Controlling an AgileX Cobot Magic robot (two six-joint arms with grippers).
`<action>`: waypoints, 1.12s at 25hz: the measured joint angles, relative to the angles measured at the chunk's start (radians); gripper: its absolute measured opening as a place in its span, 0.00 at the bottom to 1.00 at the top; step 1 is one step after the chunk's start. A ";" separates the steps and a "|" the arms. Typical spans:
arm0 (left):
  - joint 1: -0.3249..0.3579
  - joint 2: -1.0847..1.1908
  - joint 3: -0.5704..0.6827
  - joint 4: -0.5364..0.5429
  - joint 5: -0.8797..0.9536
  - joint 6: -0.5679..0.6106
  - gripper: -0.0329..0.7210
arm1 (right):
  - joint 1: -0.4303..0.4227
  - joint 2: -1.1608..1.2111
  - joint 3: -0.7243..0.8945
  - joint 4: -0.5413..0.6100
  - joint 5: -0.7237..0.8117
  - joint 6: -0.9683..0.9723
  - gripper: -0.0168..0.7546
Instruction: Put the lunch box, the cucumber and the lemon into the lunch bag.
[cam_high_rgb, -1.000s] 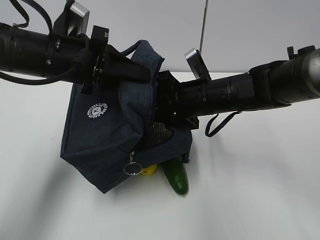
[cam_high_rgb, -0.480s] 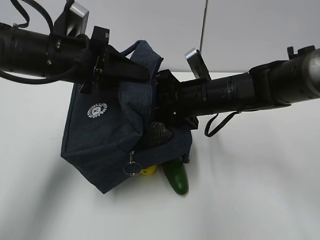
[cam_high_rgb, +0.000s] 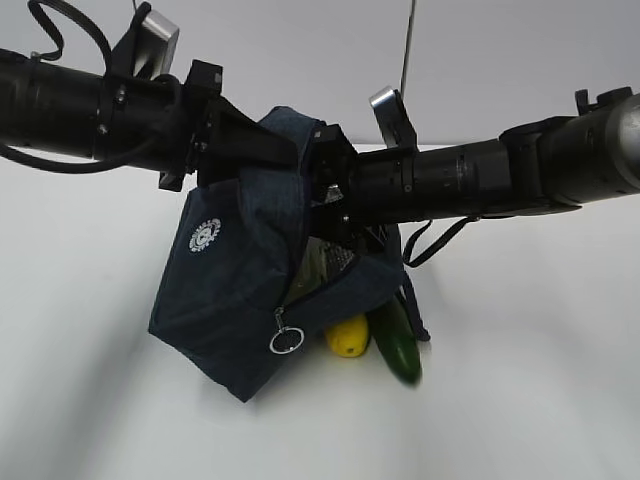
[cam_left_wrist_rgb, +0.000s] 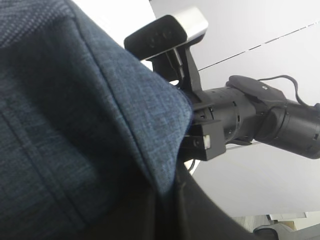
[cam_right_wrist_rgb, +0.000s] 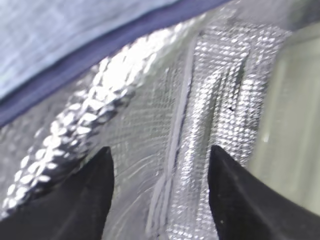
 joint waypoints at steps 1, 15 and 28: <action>0.001 0.000 0.000 0.000 0.000 0.000 0.05 | 0.000 0.000 0.000 0.000 0.000 0.000 0.60; 0.001 0.000 0.000 0.010 0.004 0.000 0.05 | -0.002 0.000 -0.002 0.000 0.098 -0.033 0.61; 0.075 0.000 0.000 0.030 0.041 0.000 0.05 | -0.069 -0.002 -0.003 -0.037 0.162 -0.048 0.61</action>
